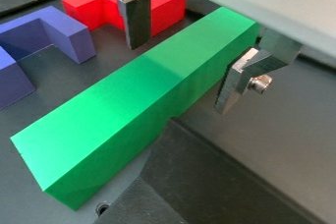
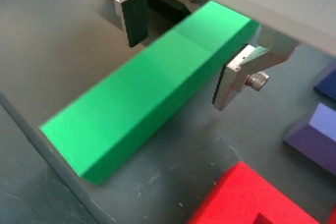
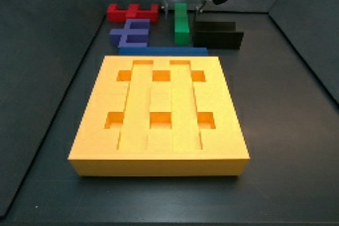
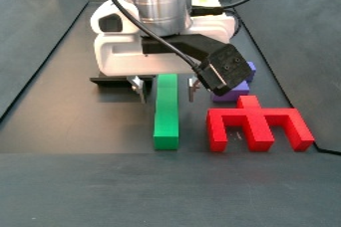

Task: Pick up the green object. Move up. Move to above the board. Insert the green object.
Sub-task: Pick up the green object.

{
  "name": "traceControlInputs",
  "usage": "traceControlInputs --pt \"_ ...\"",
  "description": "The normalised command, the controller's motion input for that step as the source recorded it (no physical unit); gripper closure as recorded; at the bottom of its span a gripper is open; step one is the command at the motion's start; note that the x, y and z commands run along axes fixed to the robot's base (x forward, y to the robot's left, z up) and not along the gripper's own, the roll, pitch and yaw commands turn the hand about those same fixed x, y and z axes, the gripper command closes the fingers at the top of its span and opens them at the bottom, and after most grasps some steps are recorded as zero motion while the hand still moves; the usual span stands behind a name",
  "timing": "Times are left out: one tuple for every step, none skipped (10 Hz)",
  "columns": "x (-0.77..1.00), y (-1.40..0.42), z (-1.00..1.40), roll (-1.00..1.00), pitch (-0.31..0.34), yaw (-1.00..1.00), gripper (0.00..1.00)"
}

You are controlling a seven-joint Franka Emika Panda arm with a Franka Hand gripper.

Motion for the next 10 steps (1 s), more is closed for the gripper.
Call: traceControlInputs --pt "-0.17 0.0 0.0 0.0 -0.031 0.0 0.0" --pt "-0.11 0.0 0.0 0.0 -0.009 -0.01 0.0" --pt "0.0 0.0 0.0 0.0 0.0 0.0 0.0" --pt "0.0 0.0 0.0 0.0 0.0 0.0 1.0" --pt "0.0 0.0 0.0 0.0 0.0 0.0 1.0" --pt "0.0 0.0 0.0 0.0 0.0 0.0 1.0" --pt "0.0 0.0 0.0 0.0 0.0 0.0 1.0" --pt "0.0 0.0 0.0 0.0 0.0 0.0 1.0" --pt "0.0 0.0 0.0 0.0 0.0 0.0 1.0" --pt "0.0 0.0 0.0 0.0 0.0 0.0 1.0"
